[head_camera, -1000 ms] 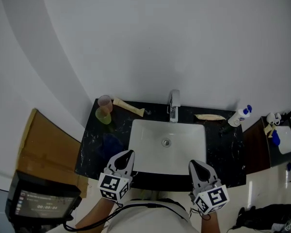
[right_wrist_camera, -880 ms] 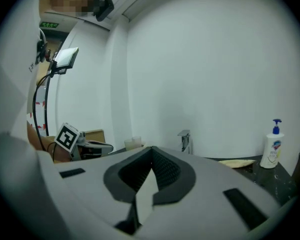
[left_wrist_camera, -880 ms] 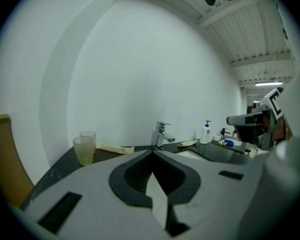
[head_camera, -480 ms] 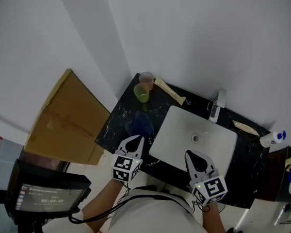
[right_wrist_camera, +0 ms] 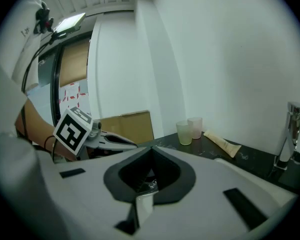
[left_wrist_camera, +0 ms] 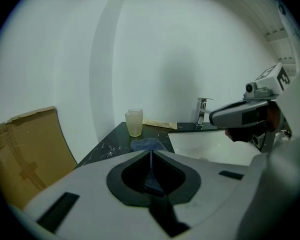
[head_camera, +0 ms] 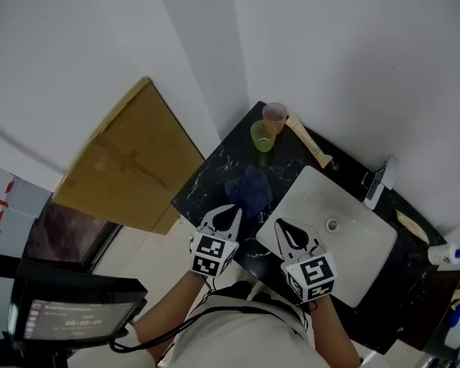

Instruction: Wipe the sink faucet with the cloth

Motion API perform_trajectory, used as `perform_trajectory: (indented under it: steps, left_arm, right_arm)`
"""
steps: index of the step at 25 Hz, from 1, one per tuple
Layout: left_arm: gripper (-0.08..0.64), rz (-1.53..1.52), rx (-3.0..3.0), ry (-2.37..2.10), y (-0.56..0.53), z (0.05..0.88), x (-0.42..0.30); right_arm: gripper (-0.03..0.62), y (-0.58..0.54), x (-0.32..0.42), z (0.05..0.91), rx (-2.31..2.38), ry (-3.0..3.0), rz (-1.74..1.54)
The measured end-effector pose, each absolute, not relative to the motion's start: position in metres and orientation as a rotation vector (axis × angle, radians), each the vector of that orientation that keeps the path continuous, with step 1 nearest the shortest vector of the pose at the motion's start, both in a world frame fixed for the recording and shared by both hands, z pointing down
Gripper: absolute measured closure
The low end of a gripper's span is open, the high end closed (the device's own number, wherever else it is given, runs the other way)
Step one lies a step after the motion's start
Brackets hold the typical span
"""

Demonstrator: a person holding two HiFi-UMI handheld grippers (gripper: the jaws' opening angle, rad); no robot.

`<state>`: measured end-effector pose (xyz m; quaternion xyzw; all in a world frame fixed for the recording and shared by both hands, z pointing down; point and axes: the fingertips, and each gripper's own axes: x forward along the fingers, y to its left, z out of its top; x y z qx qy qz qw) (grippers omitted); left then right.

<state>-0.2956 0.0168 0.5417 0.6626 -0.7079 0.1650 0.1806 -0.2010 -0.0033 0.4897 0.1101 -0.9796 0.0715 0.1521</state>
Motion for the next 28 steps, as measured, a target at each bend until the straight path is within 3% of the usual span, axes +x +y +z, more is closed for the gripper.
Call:
perform_trajectory:
  steps: [3, 8, 11, 16, 17, 18, 23, 28]
  left_arm:
    - [0.51, 0.505, 1.88, -1.935, 0.002, 0.553, -0.297]
    - [0.259, 0.593, 1.877, -1.778, -0.033, 0.576, -0.305]
    - [0.219, 0.653, 1.86, -1.735, -0.048, 0.589, -0.308]
    - [0.24, 0.695, 1.808, -1.683, -0.056, 0.616, -0.31]
    - [0.352, 0.691, 1.81, -1.679, -0.056, 0.615, -0.31]
    - [0.413, 0.69, 1.813, -1.673, -0.057, 0.614, -0.309]
    - [0.442, 0.689, 1.857, -1.636, -0.057, 0.606, -0.299]
    - [0.442, 0.628, 2.088, -1.543, -0.084, 0.565, -0.236]
  right_arm:
    - [0.591, -0.006, -0.21, 0.491, 0.293, -2.805, 0.223]
    - [0.591, -0.007, -0.206, 0.489, 0.287, -2.792, 0.242]
    - [0.591, -0.011, -0.193, 0.492, 0.327, -2.782, 0.275]
    - [0.591, -0.018, -0.178, 0.493, 0.376, -2.769, 0.258]
    - [0.591, -0.02, -0.175, 0.492, 0.389, -2.769, 0.254]
    - [0.591, -0.022, -0.172, 0.492, 0.402, -2.769, 0.255]
    - [0.591, -0.024, -0.159, 0.487, 0.457, -2.769, 0.255]
    - [0.591, -0.03, -0.129, 0.471, 0.577, -2.766, 0.222]
